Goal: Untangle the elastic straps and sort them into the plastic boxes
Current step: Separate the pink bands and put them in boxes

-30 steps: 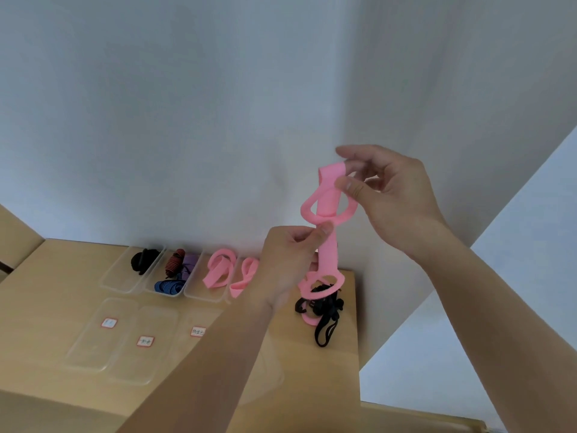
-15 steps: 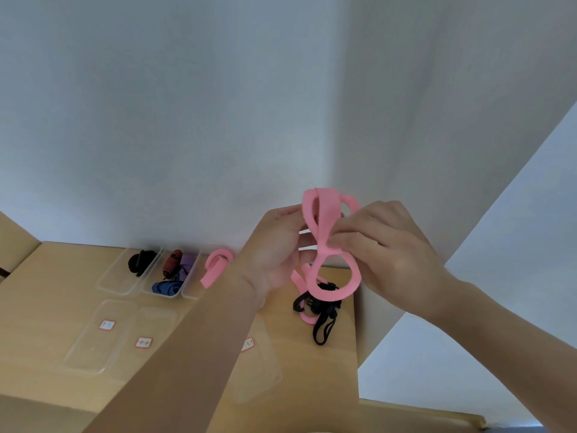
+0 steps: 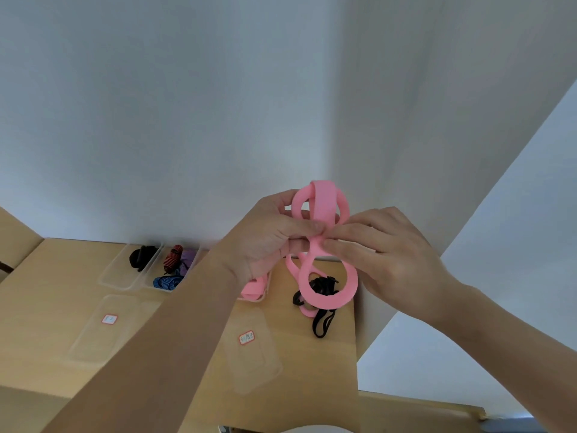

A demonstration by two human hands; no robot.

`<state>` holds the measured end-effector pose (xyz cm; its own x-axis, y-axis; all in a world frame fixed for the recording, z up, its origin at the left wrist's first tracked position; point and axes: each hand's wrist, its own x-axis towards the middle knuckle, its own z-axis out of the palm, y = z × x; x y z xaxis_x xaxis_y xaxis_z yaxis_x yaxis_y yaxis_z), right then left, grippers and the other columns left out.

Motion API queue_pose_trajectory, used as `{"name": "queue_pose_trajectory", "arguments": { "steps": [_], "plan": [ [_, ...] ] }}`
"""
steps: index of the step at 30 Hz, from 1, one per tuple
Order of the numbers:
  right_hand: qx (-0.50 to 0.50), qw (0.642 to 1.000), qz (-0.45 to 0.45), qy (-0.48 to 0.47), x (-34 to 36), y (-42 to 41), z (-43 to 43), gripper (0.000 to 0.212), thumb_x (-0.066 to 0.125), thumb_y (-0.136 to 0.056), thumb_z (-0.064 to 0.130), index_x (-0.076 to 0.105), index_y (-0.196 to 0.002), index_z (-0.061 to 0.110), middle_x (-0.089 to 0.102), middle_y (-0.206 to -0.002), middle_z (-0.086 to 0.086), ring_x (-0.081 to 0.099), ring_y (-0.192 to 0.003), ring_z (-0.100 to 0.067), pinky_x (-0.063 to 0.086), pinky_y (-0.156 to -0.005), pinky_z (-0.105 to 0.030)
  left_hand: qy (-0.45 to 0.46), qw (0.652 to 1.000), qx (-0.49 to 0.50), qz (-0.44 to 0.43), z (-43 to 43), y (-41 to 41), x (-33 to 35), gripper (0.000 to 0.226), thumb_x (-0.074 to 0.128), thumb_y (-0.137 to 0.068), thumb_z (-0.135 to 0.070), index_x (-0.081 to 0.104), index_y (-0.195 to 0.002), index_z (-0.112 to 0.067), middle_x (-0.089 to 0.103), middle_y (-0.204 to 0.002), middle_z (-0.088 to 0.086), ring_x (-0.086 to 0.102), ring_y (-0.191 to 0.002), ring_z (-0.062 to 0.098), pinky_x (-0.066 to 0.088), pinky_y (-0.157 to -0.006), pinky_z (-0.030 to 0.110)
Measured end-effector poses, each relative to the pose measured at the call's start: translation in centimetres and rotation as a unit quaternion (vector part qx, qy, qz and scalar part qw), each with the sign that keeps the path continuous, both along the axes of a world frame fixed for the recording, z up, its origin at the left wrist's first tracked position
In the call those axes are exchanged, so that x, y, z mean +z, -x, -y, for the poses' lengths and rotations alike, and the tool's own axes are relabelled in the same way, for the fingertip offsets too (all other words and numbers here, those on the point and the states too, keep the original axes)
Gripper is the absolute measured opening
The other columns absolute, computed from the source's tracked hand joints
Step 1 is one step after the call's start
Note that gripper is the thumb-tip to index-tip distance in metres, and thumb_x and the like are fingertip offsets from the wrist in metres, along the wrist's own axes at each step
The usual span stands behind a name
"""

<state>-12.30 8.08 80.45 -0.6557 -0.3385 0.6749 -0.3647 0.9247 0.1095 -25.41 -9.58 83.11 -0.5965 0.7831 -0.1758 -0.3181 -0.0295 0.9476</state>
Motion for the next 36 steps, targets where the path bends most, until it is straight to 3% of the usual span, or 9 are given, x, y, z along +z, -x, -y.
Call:
{"name": "queue_pose_trajectory", "arguments": {
  "steps": [4,6,9,12,17,21,24,28,36],
  "plan": [
    [0.007,0.998,0.052,0.028,-1.1,-0.8,0.6,0.037,0.033,-0.110,0.028,0.048,-0.143,0.036,0.048,-0.145,0.010,0.054,-0.121,-0.017,0.044,-0.094,-0.026,-0.002,0.999,0.053,0.013,0.2,0.0,0.1,0.039,0.071,-0.082,0.013,0.069,-0.119,0.000,0.074,-0.108,0.027,0.075,-0.091,0.036,0.063,-0.077,0.046],
    [0.001,0.995,0.084,0.058,-1.6,-1.3,0.5,0.033,0.030,-0.109,0.044,0.050,-0.136,0.048,0.046,-0.142,0.022,0.052,-0.122,-0.007,0.046,-0.096,-0.027,-0.015,0.996,0.085,0.036,0.3,0.0,0.3,0.039,0.070,-0.082,0.016,0.068,-0.118,0.001,0.074,-0.108,0.027,0.076,-0.091,0.036,0.063,-0.075,0.045],
    [0.031,0.999,0.028,0.013,-2.7,-1.6,0.5,0.026,0.051,-0.105,0.016,0.073,-0.117,0.010,0.059,-0.129,-0.012,0.061,-0.110,-0.034,0.053,-0.089,-0.043,-0.023,0.990,0.125,0.058,0.4,0.1,0.6,0.036,0.068,-0.082,0.018,0.069,-0.114,0.001,0.073,-0.108,0.029,0.076,-0.090,0.036,0.063,-0.071,0.041],
    [0.054,0.998,-0.003,0.031,-2.5,-1.2,0.7,0.021,0.060,-0.102,0.015,0.077,-0.108,0.004,0.068,-0.113,-0.014,0.066,-0.096,-0.033,0.053,-0.082,-0.041,-0.016,0.987,0.154,0.047,0.1,-0.3,0.3,0.034,0.069,-0.081,0.019,0.070,-0.109,0.001,0.074,-0.104,0.027,0.076,-0.086,0.035,0.063,-0.068,0.042],
    [0.019,0.978,0.025,0.205,-1.0,-0.6,1.9,0.029,0.068,-0.094,0.037,0.077,-0.099,0.009,0.069,-0.078,0.002,0.060,-0.064,-0.017,0.050,-0.060,-0.035,0.034,0.981,0.179,-0.071,-0.5,-2.0,-0.6,0.031,0.075,-0.079,0.015,0.073,-0.105,-0.003,0.076,-0.089,0.017,0.075,-0.075,0.032,0.062,-0.069,0.042],
    [-0.029,0.915,0.052,0.400,-0.3,0.2,2.5,0.024,0.068,-0.089,0.045,0.072,-0.086,0.021,0.058,-0.088,0.011,0.054,-0.060,-0.012,0.045,-0.057,-0.018,0.060,0.977,0.152,-0.136,-0.5,-3.0,-0.6,0.034,0.082,-0.074,0.010,0.074,-0.104,-0.004,0.075,-0.081,0.013,0.071,-0.059,0.018,0.055,-0.051,0.025],
    [-0.061,0.858,0.071,0.504,0.0,0.8,2.7,0.017,0.067,-0.081,0.058,0.064,-0.078,0.041,0.049,-0.100,0.020,0.057,-0.078,-0.010,0.044,-0.061,-0.015,0.056,0.985,0.106,-0.126,-0.5,-3.1,-0.5,0.034,0.081,-0.079,0.007,0.074,-0.110,-0.005,0.074,-0.094,0.024,0.074,-0.074,0.027,0.062,-0.062,0.034],
    [-0.052,0.833,0.090,0.543,0.1,1.4,2.9,0.026,0.067,-0.081,0.058,0.062,-0.076,0.033,0.054,-0.119,0.025,0.063,-0.102,-0.007,0.056,-0.066,-0.023,0.029,0.992,0.075,-0.093,-0.2,-3.0,-0.6,0.036,0.079,-0.080,0.006,0.073,-0.115,-0.005,0.073,-0.102,0.028,0.075,-0.086,0.035,0.063,-0.072,0.041],
    [-0.072,0.871,0.035,0.485,-0.1,1.4,3.7,0.011,0.056,-0.093,0.047,0.052,-0.087,0.039,0.067,-0.077,0.018,0.063,-0.057,-0.008,0.041,-0.047,-0.010,-0.069,0.998,0.013,0.007,0.6,-2.8,-1.0,0.046,0.075,-0.075,0.006,0.071,-0.120,-0.005,0.072,-0.113,0.020,0.072,-0.098,0.027,0.062,-0.079,0.035]
  ]
}}
